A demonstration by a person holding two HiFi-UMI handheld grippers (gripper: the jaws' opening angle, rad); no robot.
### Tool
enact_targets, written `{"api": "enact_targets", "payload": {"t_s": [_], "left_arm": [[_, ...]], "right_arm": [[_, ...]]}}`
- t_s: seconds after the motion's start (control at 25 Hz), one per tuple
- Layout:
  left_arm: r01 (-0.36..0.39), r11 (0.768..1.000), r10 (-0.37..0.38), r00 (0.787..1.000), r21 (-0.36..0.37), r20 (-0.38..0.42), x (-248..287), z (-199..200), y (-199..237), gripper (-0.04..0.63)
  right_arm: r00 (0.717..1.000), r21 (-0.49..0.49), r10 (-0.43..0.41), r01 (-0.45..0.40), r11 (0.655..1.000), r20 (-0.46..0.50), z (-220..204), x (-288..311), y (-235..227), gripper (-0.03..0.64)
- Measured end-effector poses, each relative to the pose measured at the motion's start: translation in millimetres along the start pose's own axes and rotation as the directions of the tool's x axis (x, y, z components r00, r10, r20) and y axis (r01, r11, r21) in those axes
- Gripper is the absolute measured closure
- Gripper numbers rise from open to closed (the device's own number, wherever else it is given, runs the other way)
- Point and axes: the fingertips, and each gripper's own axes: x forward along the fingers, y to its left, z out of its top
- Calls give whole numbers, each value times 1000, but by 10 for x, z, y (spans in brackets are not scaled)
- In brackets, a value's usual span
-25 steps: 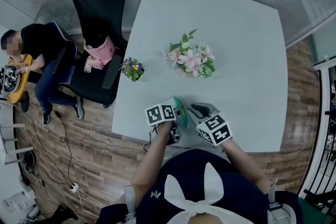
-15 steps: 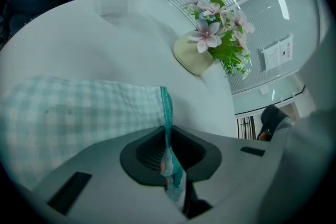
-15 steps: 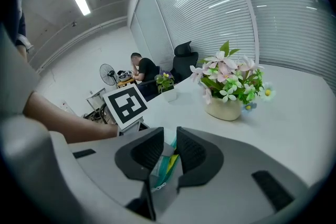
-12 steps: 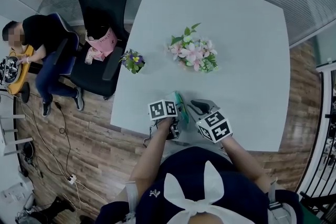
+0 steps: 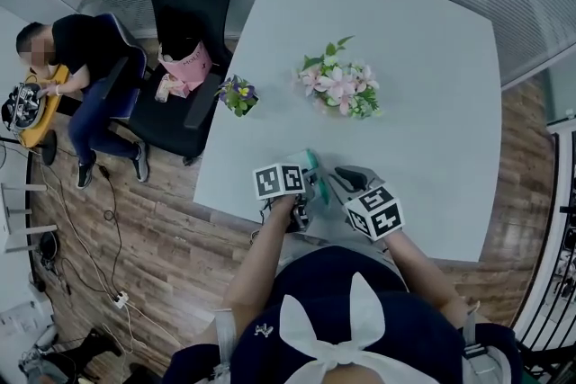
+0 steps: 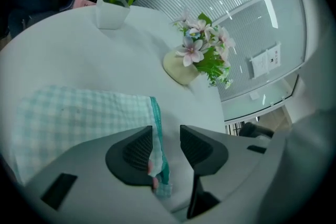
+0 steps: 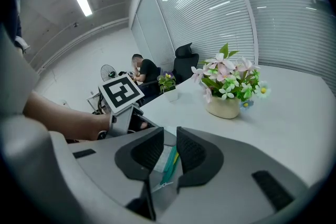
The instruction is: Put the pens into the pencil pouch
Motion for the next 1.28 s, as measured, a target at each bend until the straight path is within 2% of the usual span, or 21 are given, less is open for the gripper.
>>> {"api": "enact_targets", "payload": {"t_s": [0.2,0.36,0.44,0.56,0.72,1.0,1.16,1.28], "left_arm": [[62,996,-69,990,60,120,-299,211,-254,440],[50,981,-90,972,185,218,-568,349,-481,442],[20,965,-88,964,263,250,-694,370,-562,449],[-38,926,-78,954,375,289,-870,366,-664,498],[-96,874,-78,940,477,332,-1074,347,-773,535],[-136,819,-115,913,557,392,-1416,340,-905,557],[-144,801,-154,888,581,433,-1593,333,-977,564],[-147,789,-162,886,596,434,-1689,294,-1001,569]], "right_arm": [[1000,1,-13,13,1000,18,9,-26,28,538],[997,6,-41,41,999,64,101,-88,53,547],[994,11,-56,56,998,95,169,-137,77,551],[984,10,-92,92,996,153,296,-237,119,570],[967,21,-133,131,991,219,444,-346,183,598],[942,54,-176,168,984,284,549,-485,387,611],[926,72,-209,196,978,313,555,-584,494,613],[918,85,-231,214,973,322,540,-646,572,614]]}}
